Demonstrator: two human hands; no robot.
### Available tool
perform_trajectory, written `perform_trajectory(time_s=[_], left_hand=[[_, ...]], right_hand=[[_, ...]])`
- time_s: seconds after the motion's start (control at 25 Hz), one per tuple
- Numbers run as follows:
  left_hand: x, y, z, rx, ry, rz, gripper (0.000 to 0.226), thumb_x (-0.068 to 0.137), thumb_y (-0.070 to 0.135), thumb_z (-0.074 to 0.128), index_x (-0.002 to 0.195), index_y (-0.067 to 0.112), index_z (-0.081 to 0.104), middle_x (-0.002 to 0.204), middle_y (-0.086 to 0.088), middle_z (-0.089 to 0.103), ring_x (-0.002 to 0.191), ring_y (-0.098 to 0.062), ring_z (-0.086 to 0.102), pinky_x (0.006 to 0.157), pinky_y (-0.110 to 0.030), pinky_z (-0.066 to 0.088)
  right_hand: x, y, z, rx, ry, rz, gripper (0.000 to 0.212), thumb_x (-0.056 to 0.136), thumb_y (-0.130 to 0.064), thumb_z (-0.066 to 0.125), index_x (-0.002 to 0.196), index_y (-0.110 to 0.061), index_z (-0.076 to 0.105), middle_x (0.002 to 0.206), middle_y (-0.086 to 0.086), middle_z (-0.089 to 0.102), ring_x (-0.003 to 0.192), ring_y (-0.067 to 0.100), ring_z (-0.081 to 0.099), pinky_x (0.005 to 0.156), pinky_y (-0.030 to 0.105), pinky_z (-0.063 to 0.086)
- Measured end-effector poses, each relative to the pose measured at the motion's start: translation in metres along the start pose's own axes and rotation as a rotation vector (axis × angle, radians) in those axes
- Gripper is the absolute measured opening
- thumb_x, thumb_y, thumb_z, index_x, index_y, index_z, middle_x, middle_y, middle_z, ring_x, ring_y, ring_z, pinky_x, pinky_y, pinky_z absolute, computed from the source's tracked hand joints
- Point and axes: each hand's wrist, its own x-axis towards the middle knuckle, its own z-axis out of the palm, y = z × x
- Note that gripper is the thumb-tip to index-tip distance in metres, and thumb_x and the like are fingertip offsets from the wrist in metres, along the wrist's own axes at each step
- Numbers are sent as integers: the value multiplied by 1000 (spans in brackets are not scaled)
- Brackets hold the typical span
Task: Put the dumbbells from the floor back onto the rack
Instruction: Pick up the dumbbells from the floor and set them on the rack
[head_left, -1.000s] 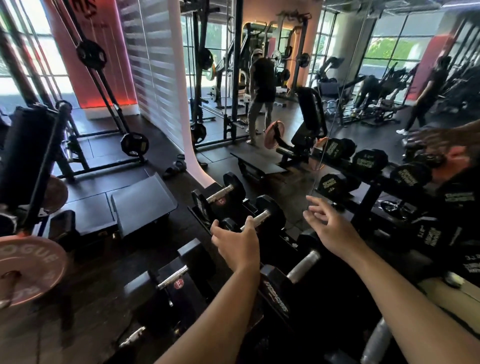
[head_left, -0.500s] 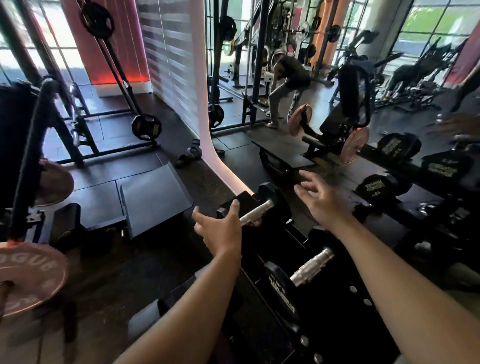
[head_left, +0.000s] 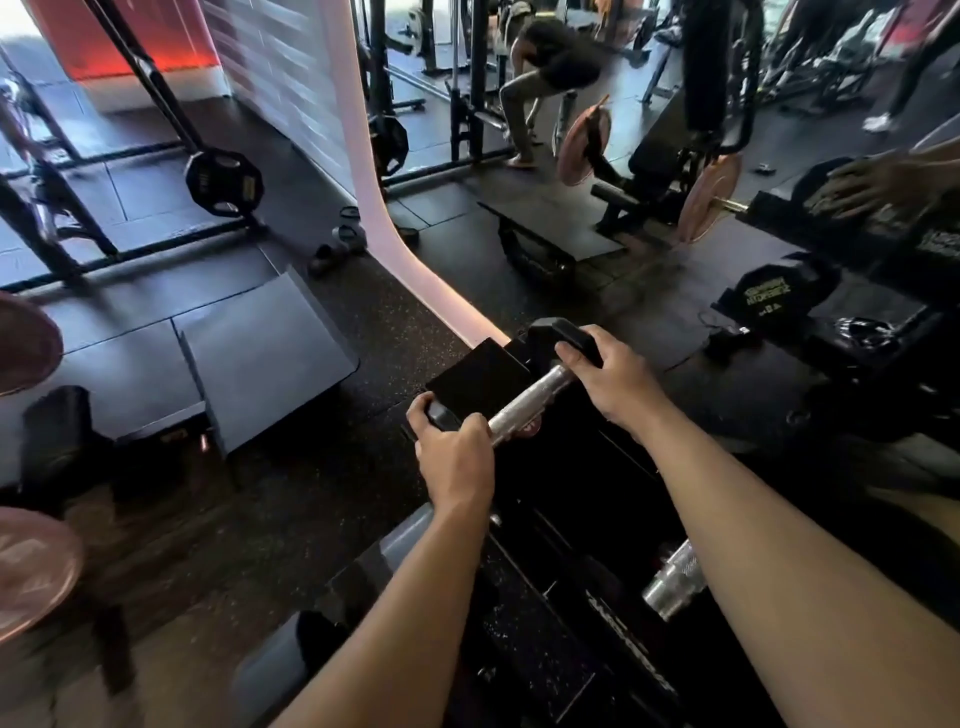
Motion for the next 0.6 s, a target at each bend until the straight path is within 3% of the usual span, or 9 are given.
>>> perform_trajectory(time_s=[0.08, 0.24, 0.4, 0.48, 0.6], left_hand=[[1, -3, -6, -3, -33, -17, 64, 74, 27, 61, 129, 50, 38, 121, -14, 62, 95, -29, 67, 81, -47, 58], [3, 0, -7, 8, -28, -6, 68, 66, 28, 59, 126, 52, 40, 120, -16, 64, 96, -33, 69, 84, -54, 59], [3, -4, -10, 29, -52, -53, 79, 62, 44, 69, 131, 59, 34, 128, -18, 64, 100, -34, 70, 88, -57, 58], [13, -13, -11, -21, -69, -141, 107, 50, 65, 85, 135, 70, 20, 144, -15, 56, 117, -41, 66, 94, -61, 53], [-15, -1, -14, -49, -34, -237, 149, 31, 80, 86, 145, 65, -8, 153, -18, 47, 131, -47, 56, 103, -64, 44]], right_hand=[[-1, 0, -1, 34, -14, 9, 44, 97, -54, 56, 129, -25, 63, 116, 2, 71, 116, 23, 63, 98, 36, 47], [-9, 2, -2, 44, -29, 13, 42, 99, -54, 54, 127, -24, 63, 110, 0, 71, 111, 22, 63, 91, 32, 46], [-15, -2, -8, 37, -90, 36, 54, 100, -54, 50, 142, -19, 52, 131, 9, 66, 129, 29, 58, 98, 32, 42], [-23, -10, -17, 5, -167, 95, 71, 99, -60, 46, 156, -18, 36, 151, 12, 52, 142, 31, 45, 109, 34, 36], [-44, -9, -39, 6, -134, 35, 65, 98, -62, 45, 153, -27, 42, 147, 8, 56, 137, 27, 52, 106, 35, 40]])
